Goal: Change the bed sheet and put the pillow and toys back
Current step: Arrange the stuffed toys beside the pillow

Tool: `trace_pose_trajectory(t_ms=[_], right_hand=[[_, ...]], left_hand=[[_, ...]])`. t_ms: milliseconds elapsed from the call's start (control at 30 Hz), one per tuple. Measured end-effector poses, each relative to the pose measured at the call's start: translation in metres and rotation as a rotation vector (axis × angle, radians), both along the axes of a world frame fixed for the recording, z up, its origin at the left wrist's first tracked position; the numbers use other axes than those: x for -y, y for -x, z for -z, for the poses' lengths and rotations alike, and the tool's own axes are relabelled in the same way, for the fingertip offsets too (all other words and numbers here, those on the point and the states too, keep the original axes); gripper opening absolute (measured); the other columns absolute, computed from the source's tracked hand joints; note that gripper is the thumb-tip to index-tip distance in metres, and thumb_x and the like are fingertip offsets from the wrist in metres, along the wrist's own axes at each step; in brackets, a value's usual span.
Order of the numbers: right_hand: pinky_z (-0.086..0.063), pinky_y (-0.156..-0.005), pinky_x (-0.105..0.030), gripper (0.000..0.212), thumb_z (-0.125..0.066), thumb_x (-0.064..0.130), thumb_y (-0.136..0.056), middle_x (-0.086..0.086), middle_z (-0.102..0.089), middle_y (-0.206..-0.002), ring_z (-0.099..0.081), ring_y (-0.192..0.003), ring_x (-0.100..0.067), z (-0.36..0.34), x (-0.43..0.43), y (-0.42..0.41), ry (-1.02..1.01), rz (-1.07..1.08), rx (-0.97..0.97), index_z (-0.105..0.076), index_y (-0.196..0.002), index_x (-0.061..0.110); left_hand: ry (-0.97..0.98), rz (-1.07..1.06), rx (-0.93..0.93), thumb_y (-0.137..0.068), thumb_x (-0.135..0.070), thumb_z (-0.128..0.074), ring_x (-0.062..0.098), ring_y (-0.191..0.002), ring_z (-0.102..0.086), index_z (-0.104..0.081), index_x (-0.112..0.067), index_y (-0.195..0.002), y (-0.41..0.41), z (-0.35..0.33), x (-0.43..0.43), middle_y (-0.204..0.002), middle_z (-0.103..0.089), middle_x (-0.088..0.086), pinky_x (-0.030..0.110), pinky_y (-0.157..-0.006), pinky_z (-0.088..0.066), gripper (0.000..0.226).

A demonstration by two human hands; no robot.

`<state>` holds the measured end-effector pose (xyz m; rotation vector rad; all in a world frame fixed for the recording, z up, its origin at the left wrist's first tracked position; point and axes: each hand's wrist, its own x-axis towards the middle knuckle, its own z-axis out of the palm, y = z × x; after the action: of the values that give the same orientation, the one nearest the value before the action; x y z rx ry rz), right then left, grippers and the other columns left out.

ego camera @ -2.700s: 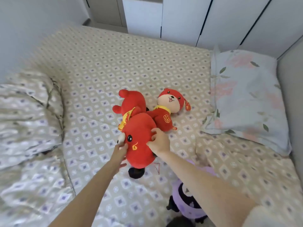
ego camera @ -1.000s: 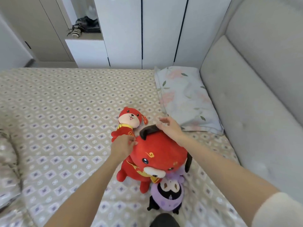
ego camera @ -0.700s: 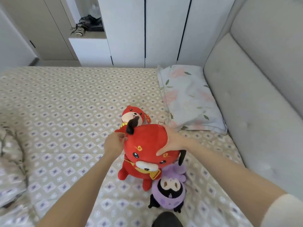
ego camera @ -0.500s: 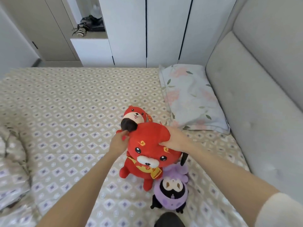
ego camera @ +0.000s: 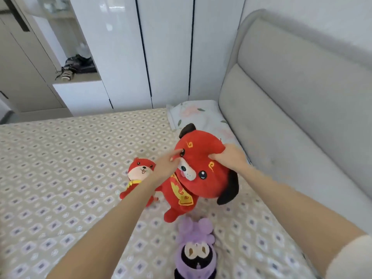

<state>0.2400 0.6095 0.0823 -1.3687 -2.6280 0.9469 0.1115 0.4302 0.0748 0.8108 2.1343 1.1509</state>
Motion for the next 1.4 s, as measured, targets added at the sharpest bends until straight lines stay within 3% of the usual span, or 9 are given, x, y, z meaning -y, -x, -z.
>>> trace_pose_trajectory(t_ms=[133, 267, 367, 433, 600, 767, 933, 1200, 1400], right_hand=[[-0.052, -0.078, -0.033, 0.044, -0.068, 0.048, -0.074, -0.002, -0.069, -0.101, -0.065, -0.093, -0.025, -0.027, -0.048, -0.027, -0.08, 0.137, -0.007, -0.063, -0.11, 0.024], [-0.049, -0.076, -0.034, 0.053, -0.067, 0.045, -0.077, -0.004, -0.065, -0.106, -0.062, -0.096, -0.028, -0.037, -0.092, -0.056, -0.199, 0.264, 0.077, -0.051, -0.123, 0.023], [-0.053, -0.078, -0.035, 0.044, -0.065, 0.039, -0.079, -0.005, -0.066, -0.107, -0.063, -0.096, -0.028, -0.031, -0.122, -0.074, -0.235, 0.356, 0.15, -0.054, -0.118, 0.021], [-0.051, -0.076, -0.033, 0.038, -0.064, 0.034, -0.081, -0.006, -0.066, -0.107, -0.064, -0.096, -0.028, -0.023, -0.141, -0.083, -0.226, 0.405, 0.175, -0.057, -0.115, 0.017], [-0.052, -0.083, -0.036, 0.043, -0.066, 0.033, -0.081, -0.008, -0.064, -0.113, -0.062, -0.103, -0.031, 0.01, -0.178, -0.099, -0.147, 0.462, 0.185, -0.055, -0.119, 0.015], [-0.047, -0.097, -0.042, 0.071, -0.065, 0.036, -0.085, -0.013, -0.057, -0.13, -0.055, -0.117, -0.034, 0.051, -0.202, -0.094, -0.032, 0.484, 0.134, -0.032, -0.142, 0.01], [-0.049, -0.09, -0.037, 0.056, -0.061, 0.03, -0.087, -0.01, -0.061, -0.123, -0.059, -0.111, -0.032, 0.054, -0.218, -0.086, -0.071, 0.462, 0.147, -0.039, -0.137, 0.014], [-0.05, -0.086, -0.034, 0.051, -0.06, 0.025, -0.083, -0.008, -0.065, -0.116, -0.062, -0.105, -0.03, 0.055, -0.225, -0.088, -0.069, 0.491, 0.153, -0.049, -0.133, 0.019], [-0.046, -0.097, -0.038, 0.065, -0.061, 0.027, -0.088, -0.01, -0.055, -0.133, -0.054, -0.119, -0.033, 0.06, -0.218, -0.088, -0.008, 0.517, 0.11, -0.032, -0.146, 0.019]], left_hand=[[-0.001, 0.1, -0.02, -0.096, -0.009, -0.045, 0.017, -0.134, -0.041, -0.051, -0.02, -0.136, -0.011, -0.022, -0.052, -0.146, -0.044, -0.001, 0.019, -0.097, -0.03, 0.043], [-0.003, 0.101, -0.014, -0.096, -0.009, -0.046, 0.015, -0.134, -0.038, -0.05, -0.021, -0.137, -0.016, -0.029, -0.096, -0.147, -0.041, -0.002, 0.007, -0.082, -0.043, 0.043], [-0.004, 0.14, 0.0, -0.096, -0.008, -0.045, 0.015, -0.135, -0.037, -0.05, -0.021, -0.136, -0.02, -0.027, -0.128, -0.147, -0.042, -0.002, 0.032, -0.105, -0.041, 0.043], [0.021, 0.173, 0.015, -0.096, -0.009, -0.045, 0.016, -0.134, -0.039, -0.05, -0.021, -0.136, -0.022, -0.023, -0.147, -0.146, -0.042, -0.002, 0.041, -0.109, -0.037, 0.043], [0.068, 0.206, 0.035, -0.097, -0.012, -0.045, 0.019, -0.132, -0.042, -0.05, -0.025, -0.135, -0.022, -0.003, -0.189, -0.145, -0.043, -0.002, 0.042, -0.11, -0.036, 0.041], [0.121, 0.21, 0.063, -0.096, -0.009, -0.043, 0.019, -0.132, -0.041, -0.05, -0.022, -0.135, -0.024, 0.028, -0.214, -0.144, -0.044, -0.001, 0.042, -0.11, -0.036, 0.042], [0.14, 0.168, 0.128, -0.095, -0.008, -0.042, 0.02, -0.132, -0.042, -0.051, -0.021, -0.136, -0.031, 0.047, -0.223, -0.143, -0.045, 0.002, 0.043, -0.109, -0.037, 0.043], [0.135, 0.193, 0.133, -0.095, -0.008, -0.042, 0.022, -0.13, -0.044, -0.051, -0.02, -0.136, -0.036, 0.046, -0.23, -0.143, -0.045, 0.003, 0.044, -0.109, -0.037, 0.043], [0.154, 0.181, 0.135, -0.096, -0.01, -0.042, 0.023, -0.129, -0.045, -0.05, -0.021, -0.136, -0.032, 0.047, -0.224, -0.143, -0.045, 0.003, 0.044, -0.108, -0.038, 0.043]])
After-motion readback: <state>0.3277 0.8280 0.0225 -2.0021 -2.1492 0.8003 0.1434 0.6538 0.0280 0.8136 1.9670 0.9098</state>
